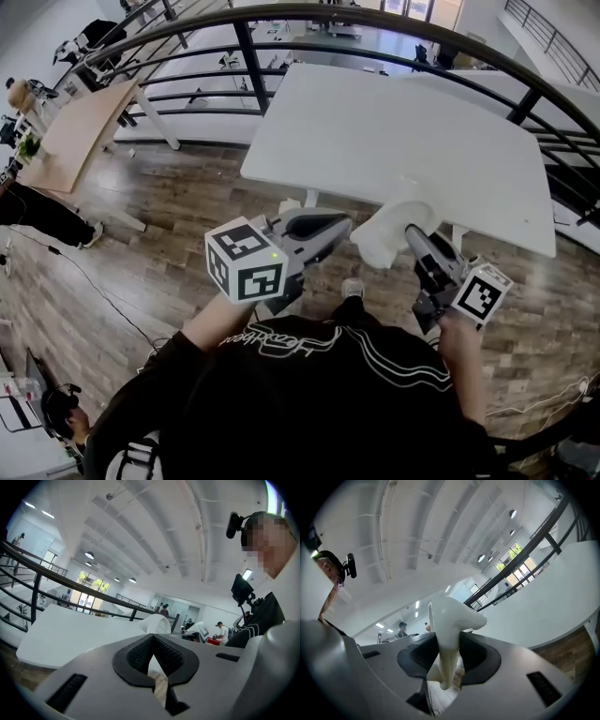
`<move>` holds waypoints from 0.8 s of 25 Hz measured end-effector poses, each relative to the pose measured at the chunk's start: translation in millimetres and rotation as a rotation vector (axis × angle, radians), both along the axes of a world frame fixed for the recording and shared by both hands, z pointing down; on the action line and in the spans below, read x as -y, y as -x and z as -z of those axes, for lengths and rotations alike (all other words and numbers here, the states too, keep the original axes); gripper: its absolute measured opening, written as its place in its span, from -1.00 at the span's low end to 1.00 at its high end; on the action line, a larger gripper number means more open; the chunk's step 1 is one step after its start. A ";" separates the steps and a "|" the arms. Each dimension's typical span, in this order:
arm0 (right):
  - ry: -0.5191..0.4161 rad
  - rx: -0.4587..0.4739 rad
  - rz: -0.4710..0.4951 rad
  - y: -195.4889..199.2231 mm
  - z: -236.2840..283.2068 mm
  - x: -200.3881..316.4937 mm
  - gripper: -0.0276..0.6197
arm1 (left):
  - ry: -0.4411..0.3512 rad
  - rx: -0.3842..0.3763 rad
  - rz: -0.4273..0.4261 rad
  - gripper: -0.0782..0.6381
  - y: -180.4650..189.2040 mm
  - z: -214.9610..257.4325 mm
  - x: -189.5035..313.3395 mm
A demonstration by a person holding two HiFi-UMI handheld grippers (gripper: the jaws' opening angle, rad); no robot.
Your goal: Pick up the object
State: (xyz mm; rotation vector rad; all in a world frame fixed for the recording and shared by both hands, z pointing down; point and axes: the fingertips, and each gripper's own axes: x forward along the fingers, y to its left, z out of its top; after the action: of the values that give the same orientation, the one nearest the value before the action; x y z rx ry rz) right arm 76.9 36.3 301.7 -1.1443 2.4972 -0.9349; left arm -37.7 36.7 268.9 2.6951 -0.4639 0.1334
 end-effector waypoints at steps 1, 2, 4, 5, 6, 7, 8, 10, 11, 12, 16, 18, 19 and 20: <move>0.000 -0.004 -0.001 -0.3 0.3 0.3 -0.51 | 0.001 -0.001 -0.003 -0.76 -0.5 0.8 0.4; -0.002 -0.007 -0.001 0.2 1.8 0.4 -0.51 | 0.002 -0.003 -0.006 -0.76 -0.6 2.3 0.9; -0.006 -0.008 0.004 2.6 5.6 0.0 -0.51 | 0.005 -0.008 -0.011 -0.76 -0.8 5.3 1.8; -0.004 -0.011 0.003 2.6 5.6 -0.5 -0.51 | 0.006 -0.010 -0.012 -0.76 -1.1 5.8 2.1; 0.000 -0.016 0.001 1.8 4.4 -1.0 -0.51 | 0.007 -0.012 -0.012 -0.76 -1.4 5.5 2.5; 0.001 -0.020 0.000 0.9 3.4 -1.2 -0.51 | 0.008 -0.014 -0.011 -0.76 -1.6 4.5 3.3; 0.001 -0.022 -0.001 0.6 3.1 -1.2 -0.51 | 0.011 -0.016 -0.010 -0.76 -1.6 3.5 4.3; 0.004 -0.022 -0.005 -0.2 2.3 -0.9 -0.51 | 0.016 -0.023 -0.007 -0.76 -0.9 1.9 6.2; 0.005 -0.025 -0.008 -0.8 1.4 -0.5 -0.51 | 0.016 -0.026 -0.006 -0.76 -0.6 1.6 6.9; 0.005 -0.027 -0.010 -1.0 0.7 -0.2 -0.51 | 0.014 -0.028 -0.006 -0.76 -0.3 1.5 7.3; 0.000 -0.024 -0.019 -2.4 -1.4 1.0 -0.51 | 0.006 -0.035 -0.012 -0.76 -2.3 1.4 6.4; -0.004 -0.030 -0.015 -2.1 -1.5 1.2 -0.51 | 0.001 -0.036 -0.015 -0.76 -3.7 1.7 5.5; -0.003 -0.033 -0.017 -2.4 -2.3 1.1 -0.51 | -0.001 -0.036 -0.015 -0.76 -3.9 1.3 5.2; -0.002 -0.034 -0.019 -2.7 -3.2 1.0 -0.51 | -0.001 -0.037 -0.015 -0.76 -3.9 0.5 5.0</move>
State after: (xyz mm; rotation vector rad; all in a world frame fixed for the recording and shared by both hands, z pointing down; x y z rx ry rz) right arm 79.6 35.4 304.9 -1.1906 2.5088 -0.9148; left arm -33.8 31.7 268.4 2.6979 -0.4336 0.0878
